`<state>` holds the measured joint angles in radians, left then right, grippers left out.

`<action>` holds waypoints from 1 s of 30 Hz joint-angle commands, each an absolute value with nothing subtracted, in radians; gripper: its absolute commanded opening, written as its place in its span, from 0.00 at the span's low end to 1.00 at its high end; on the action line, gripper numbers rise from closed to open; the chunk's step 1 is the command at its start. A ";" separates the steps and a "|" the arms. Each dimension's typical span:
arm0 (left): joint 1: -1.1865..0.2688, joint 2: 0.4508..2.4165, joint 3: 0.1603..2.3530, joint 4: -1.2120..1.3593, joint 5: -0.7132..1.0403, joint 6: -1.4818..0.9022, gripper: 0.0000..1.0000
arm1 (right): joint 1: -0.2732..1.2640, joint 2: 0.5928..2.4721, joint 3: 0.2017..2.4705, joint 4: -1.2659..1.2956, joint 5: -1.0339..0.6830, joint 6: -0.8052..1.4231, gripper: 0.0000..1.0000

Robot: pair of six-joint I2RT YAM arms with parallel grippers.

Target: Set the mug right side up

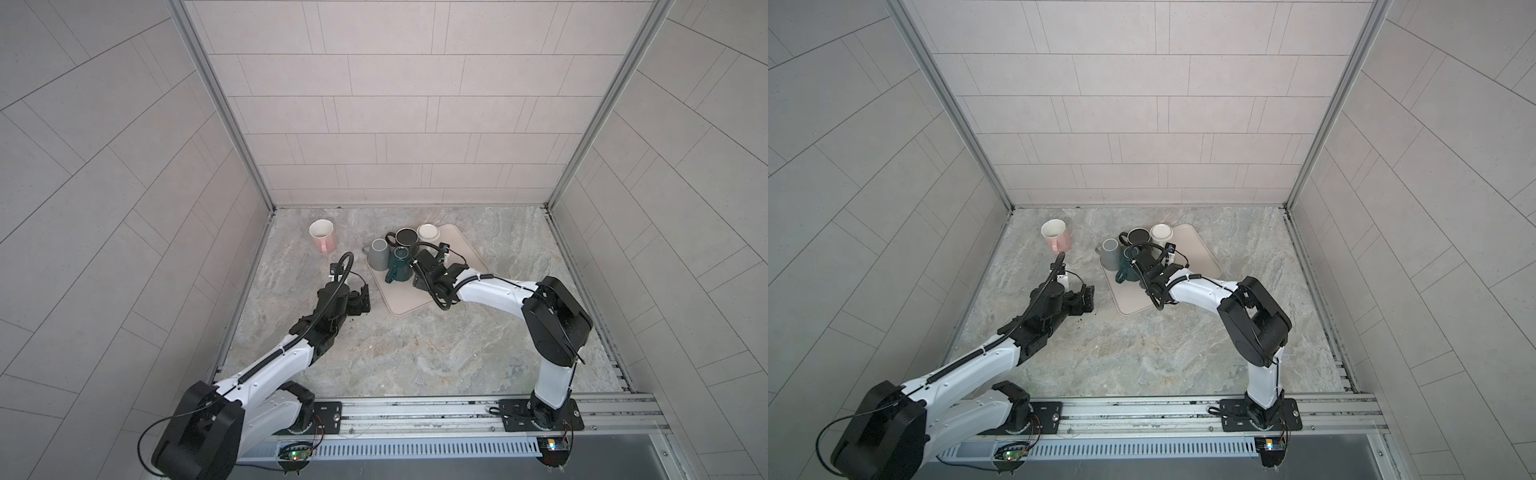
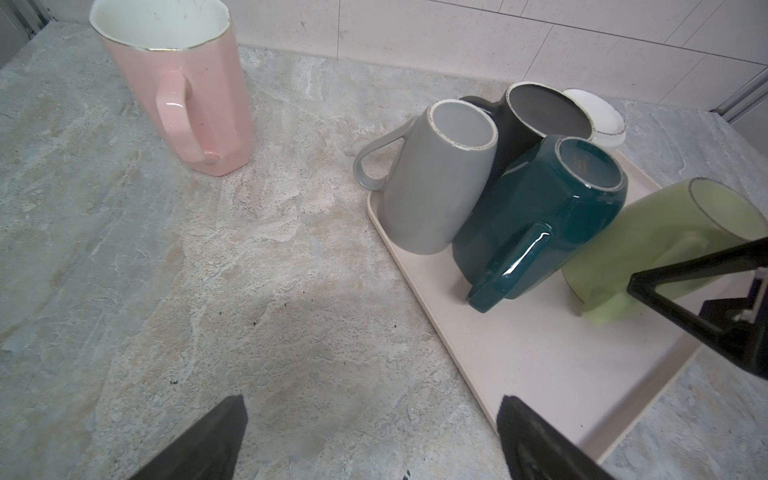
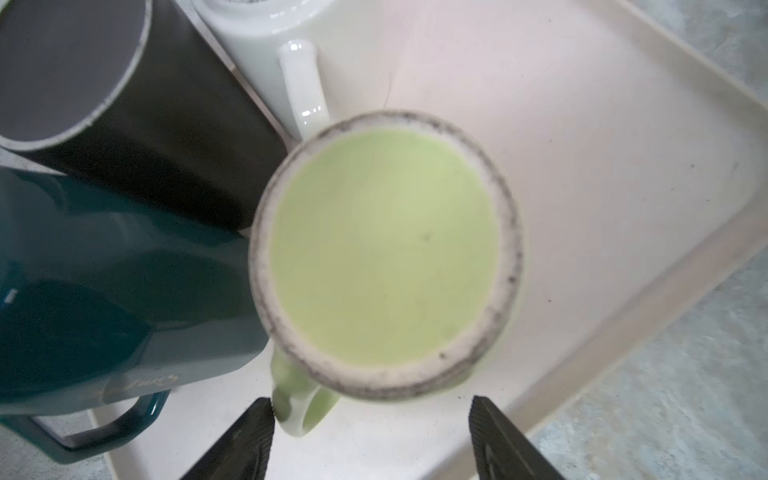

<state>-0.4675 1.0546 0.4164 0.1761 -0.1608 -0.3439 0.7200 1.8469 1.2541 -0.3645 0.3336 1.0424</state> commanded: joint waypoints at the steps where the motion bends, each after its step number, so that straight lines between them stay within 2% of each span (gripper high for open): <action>1: -0.472 1.045 0.411 0.192 -0.156 -0.352 1.00 | 0.725 1.861 1.274 -0.411 0.389 1.080 0.74; 15: -0.473 1.037 0.413 0.186 -0.144 -0.360 1.00 | 0.714 1.797 1.220 -0.500 0.454 1.081 0.71; 30: -0.473 1.076 0.417 0.199 -0.110 -0.364 1.00 | 0.680 1.704 1.103 -0.521 0.430 0.996 0.67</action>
<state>-0.4679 1.0851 0.4164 0.1829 -0.1127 -0.3626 0.6884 1.7378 1.1103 -0.4816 0.4232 1.0145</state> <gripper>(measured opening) 0.999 0.672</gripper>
